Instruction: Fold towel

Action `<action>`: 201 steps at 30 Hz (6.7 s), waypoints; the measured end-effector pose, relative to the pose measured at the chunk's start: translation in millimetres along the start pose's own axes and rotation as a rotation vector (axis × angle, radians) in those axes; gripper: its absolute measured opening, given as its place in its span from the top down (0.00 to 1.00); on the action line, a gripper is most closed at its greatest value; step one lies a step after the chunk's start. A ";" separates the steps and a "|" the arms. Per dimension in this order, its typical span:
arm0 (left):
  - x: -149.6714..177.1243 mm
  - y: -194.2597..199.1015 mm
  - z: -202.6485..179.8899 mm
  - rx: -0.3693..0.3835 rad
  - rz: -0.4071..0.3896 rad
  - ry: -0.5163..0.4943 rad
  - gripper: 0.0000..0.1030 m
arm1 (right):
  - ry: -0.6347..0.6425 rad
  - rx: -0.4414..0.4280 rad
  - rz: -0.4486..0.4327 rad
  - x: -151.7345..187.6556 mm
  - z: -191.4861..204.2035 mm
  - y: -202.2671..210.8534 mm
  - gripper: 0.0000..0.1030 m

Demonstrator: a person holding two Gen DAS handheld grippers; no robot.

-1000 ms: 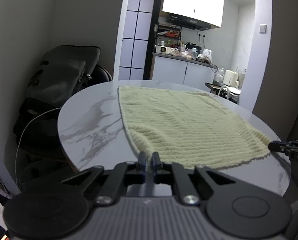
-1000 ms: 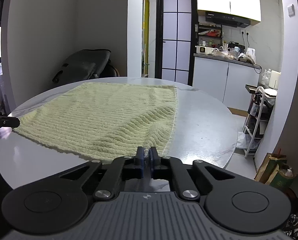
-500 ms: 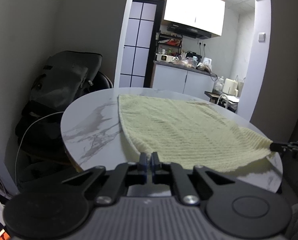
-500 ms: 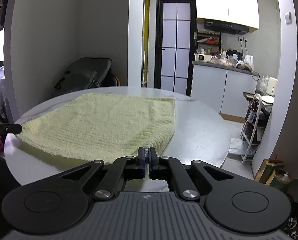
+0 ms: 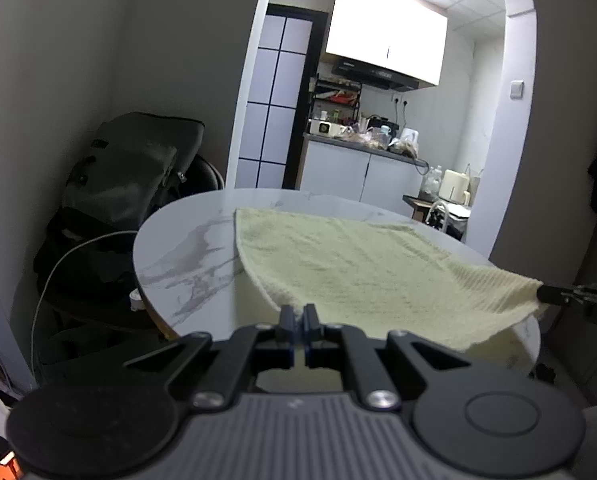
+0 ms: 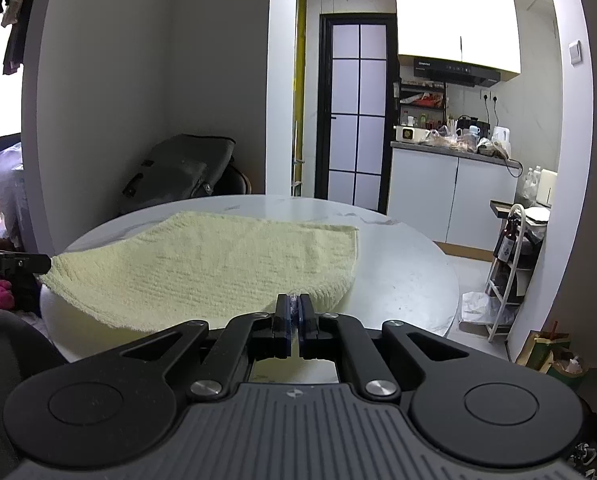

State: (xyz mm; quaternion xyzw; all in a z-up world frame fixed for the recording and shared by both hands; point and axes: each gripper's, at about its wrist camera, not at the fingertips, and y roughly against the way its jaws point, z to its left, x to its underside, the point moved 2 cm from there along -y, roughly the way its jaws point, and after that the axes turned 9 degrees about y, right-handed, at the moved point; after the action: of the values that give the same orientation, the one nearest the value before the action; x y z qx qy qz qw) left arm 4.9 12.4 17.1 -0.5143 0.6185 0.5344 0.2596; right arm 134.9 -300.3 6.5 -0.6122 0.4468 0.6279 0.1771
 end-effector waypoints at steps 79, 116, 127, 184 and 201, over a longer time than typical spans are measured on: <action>-92.7 -87.5 6.2 -0.019 -0.019 0.103 0.96 | -0.048 -0.035 -0.002 -73.6 -44.9 -104.3 0.96; -104.7 -167.1 12.8 -0.061 0.024 0.126 0.96 | -0.086 -0.056 0.070 -66.7 -69.5 -178.1 0.96; -103.0 -192.9 24.0 -0.097 0.057 0.159 0.91 | -0.118 -0.052 0.106 -58.5 -74.2 -206.9 0.96; -49.3 -129.8 10.6 -0.133 0.130 0.029 0.57 | -0.124 0.001 0.190 -20.0 -40.2 -136.4 0.50; -28.0 -98.3 11.9 -0.112 0.063 0.004 0.49 | -0.103 -0.006 0.162 -4.5 -7.0 -95.9 0.46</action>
State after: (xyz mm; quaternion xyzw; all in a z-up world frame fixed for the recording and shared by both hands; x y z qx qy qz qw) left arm 101.4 43.3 -0.7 -0.5093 0.6042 0.5749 0.2122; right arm 213.8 -252.8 -21.3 -0.5412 0.4834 0.6722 0.1467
